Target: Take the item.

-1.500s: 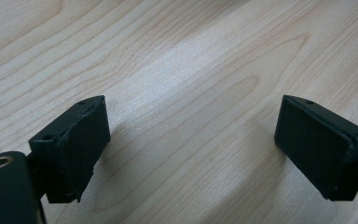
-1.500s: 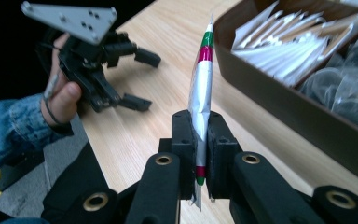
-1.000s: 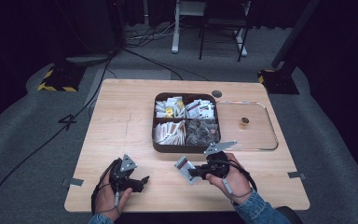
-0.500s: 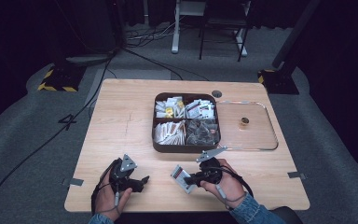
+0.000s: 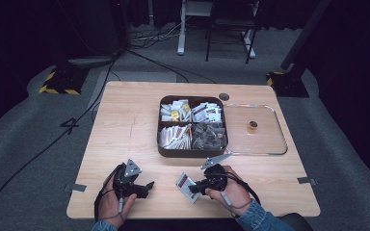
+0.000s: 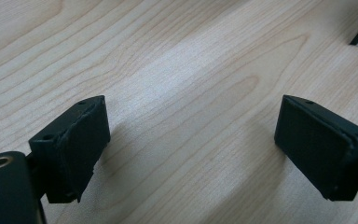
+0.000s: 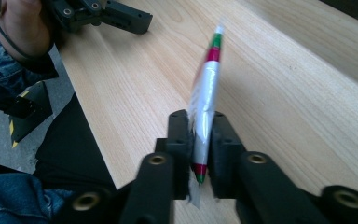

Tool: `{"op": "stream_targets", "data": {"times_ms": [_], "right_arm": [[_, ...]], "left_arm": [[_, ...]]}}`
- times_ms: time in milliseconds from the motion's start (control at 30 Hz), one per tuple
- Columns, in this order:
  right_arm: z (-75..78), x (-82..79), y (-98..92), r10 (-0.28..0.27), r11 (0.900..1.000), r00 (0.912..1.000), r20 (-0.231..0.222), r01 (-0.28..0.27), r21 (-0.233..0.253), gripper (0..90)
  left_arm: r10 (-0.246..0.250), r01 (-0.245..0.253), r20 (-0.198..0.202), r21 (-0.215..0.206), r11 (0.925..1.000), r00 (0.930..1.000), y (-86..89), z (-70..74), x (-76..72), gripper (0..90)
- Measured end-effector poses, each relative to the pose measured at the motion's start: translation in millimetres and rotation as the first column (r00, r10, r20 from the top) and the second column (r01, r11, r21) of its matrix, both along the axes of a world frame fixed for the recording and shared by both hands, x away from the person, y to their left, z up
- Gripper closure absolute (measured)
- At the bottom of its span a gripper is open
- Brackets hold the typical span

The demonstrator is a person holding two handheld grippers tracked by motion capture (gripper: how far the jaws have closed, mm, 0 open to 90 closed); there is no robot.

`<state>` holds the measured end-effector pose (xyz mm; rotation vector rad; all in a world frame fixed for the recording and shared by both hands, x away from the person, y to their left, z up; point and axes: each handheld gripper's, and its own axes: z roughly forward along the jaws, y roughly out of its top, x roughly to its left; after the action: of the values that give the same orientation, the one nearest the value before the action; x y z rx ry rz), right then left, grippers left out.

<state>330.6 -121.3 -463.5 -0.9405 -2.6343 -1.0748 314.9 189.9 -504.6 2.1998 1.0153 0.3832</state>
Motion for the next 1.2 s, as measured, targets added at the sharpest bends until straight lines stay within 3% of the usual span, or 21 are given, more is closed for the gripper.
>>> {"op": "stream_targets", "data": {"times_ms": [100, 200, 267, 333, 800, 967, 1200], "right_arm": [[-1.6, -0.3, 1.4, 0.003, 1.000, 0.9996, 0.027, -0.004, 0.010, 63.2], [-1.1, 0.1, 1.8, -0.023, 1.000, 0.9960, 0.086, 0.021, 0.021, 53.0], [0.2, 1.2, 1.1, -0.034, 0.999, 0.9889, 0.145, 0.033, 0.010, 47.1], [1.7, 2.5, -0.5, -0.038, 0.999, 0.9837, 0.175, 0.038, 0.002, 46.6], [7.7, 4.0, -3.7, -0.046, 0.998, 0.9802, 0.193, 0.038, 0.044, 44.9], [21.5, 5.6, -11.1, -0.052, 0.995, 0.9758, 0.213, 0.033, 0.090, 44.5], [43.7, 8.0, -30.4, -0.093, 0.988, 0.9615, 0.259, 0.058, 0.140, 43.9]], "left_arm": [[0.000, 0.000, 0.000, -0.001, 1.0000, 1.0000, 0.0, -0.1, 0.0, 10.7], [0.000, 0.000, 0.000, -0.001, 1.0000, 1.0000, 0.0, -0.1, 0.0, 10.6], [0.000, 0.000, 0.000, -0.001, 1.0000, 1.0000, 0.0, -0.1, 0.0, 10.6], [0.000, 0.000, 0.000, 0.000, 1.0000, 1.0000, 0.0, 0.0, 0.0, 10.6], [0.000, 0.000, 0.000, -0.001, 1.0000, 1.0000, 0.0, -0.1, 0.0, 10.7], [0.000, 0.000, 0.000, 0.000, 1.0000, 1.0000, 0.0, 0.0, 0.0, 10.6], [0.000, 0.000, 0.000, -0.001, 1.0000, 1.0000, 0.0, -0.1, 0.0, 10.6]]}}
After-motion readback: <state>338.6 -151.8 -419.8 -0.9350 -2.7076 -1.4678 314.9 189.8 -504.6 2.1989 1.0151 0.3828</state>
